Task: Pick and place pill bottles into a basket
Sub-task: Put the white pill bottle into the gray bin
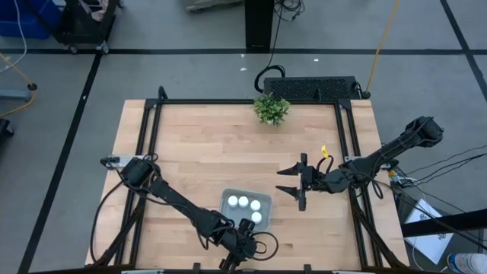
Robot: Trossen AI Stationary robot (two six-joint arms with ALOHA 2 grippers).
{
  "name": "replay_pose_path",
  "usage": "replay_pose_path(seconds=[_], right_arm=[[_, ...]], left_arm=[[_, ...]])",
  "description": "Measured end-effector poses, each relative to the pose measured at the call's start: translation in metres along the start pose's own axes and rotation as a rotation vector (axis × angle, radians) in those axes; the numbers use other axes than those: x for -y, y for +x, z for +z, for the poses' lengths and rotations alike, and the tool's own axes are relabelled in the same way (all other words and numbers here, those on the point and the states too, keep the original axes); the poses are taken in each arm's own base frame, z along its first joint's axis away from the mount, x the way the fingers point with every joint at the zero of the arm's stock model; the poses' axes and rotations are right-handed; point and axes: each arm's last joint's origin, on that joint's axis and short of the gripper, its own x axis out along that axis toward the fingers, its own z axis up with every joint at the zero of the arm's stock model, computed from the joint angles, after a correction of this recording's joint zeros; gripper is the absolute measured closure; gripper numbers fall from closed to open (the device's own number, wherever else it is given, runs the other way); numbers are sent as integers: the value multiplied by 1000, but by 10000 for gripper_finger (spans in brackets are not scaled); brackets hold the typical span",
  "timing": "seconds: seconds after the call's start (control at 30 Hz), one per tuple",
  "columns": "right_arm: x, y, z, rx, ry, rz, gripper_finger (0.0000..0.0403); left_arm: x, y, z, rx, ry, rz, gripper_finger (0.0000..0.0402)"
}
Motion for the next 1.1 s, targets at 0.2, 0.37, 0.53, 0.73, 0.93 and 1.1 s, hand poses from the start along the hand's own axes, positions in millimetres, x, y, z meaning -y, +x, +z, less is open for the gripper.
replay_pose_path(seconds=[0.2, 0.37, 0.53, 0.73, 0.93, 1.1], right_arm=[[0, 0, 0, -3, -2, -1, 182], [0, 0, 0, -4, -3, -1, 182], [0, 0, -1, -5, -3, -1, 182], [0, 0, -1, -5, -4, -1, 182], [0, 0, -1, -8, -5, -2, 182], [0, 0, -1, -9, -6, -2, 182]], left_arm=[[0, 0, 1, 14, 13, 6, 187], [-2, 0, 1, 11, 10, 8, 230], [-2, 0, 1, 8, 10, 9, 236], [-2, -2, 1, 4, 26, 10, 218], [-3, -19, 3, -22, 36, 50, 236], [-2, -45, 10, -6, 39, 86, 236]])
